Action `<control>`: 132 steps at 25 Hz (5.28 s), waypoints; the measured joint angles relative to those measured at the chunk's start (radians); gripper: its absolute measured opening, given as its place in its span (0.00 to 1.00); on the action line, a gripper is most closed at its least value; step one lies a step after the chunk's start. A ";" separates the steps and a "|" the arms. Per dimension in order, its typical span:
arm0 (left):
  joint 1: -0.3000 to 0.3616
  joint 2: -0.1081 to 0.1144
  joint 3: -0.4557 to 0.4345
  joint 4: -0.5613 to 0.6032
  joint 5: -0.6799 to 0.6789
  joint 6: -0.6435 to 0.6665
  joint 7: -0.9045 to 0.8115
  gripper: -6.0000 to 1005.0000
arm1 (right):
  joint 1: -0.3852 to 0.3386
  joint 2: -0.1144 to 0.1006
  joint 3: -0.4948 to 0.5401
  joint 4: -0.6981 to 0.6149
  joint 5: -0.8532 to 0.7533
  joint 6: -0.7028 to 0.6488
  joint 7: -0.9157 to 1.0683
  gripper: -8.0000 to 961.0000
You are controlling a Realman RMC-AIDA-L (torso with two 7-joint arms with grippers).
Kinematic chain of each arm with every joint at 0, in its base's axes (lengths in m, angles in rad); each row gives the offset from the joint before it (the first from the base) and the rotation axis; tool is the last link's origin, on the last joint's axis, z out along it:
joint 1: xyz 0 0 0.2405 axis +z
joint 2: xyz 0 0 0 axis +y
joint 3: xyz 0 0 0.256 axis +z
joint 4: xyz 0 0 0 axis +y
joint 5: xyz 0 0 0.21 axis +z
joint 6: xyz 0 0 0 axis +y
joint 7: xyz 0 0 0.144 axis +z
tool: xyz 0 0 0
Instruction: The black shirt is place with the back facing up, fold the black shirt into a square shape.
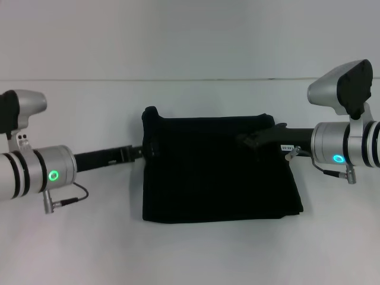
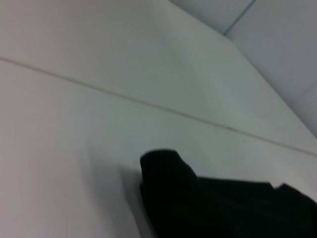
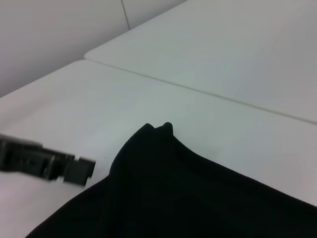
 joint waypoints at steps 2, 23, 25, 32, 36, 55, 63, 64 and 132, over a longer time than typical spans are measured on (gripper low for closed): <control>0.000 0.000 0.003 0.002 0.033 0.014 -0.016 0.85 | 0.002 -0.001 0.000 0.000 0.000 0.000 0.000 0.01; -0.005 -0.001 0.008 -0.002 0.053 0.050 -0.015 0.74 | 0.009 -0.003 -0.006 -0.002 -0.001 0.006 -0.006 0.01; -0.004 -0.002 0.007 -0.001 0.053 0.049 -0.014 0.66 | 0.009 -0.003 -0.006 -0.003 0.000 0.006 -0.006 0.01; -0.006 0.001 0.006 -0.006 0.061 0.058 -0.019 0.35 | 0.007 0.000 -0.006 -0.003 0.000 0.006 -0.008 0.01; -0.003 0.001 -0.001 -0.005 0.071 0.059 -0.020 0.17 | 0.006 0.002 -0.006 -0.003 0.000 0.005 -0.008 0.01; -0.002 0.025 -0.069 -0.006 0.118 0.115 -0.024 0.03 | -0.002 0.006 -0.012 0.033 -0.005 -0.111 -0.104 0.01; -0.004 0.025 -0.069 -0.007 0.120 0.112 -0.024 0.02 | -0.002 0.009 -0.023 0.060 -0.063 -0.066 -0.112 0.01; -0.004 0.025 -0.069 -0.008 0.122 0.111 -0.024 0.02 | -0.003 0.009 -0.023 0.060 -0.062 -0.066 -0.113 0.01; -0.112 -0.040 -0.188 -0.110 0.065 -0.014 0.820 0.78 | -0.028 -0.005 0.050 -0.004 0.061 0.027 -0.062 0.01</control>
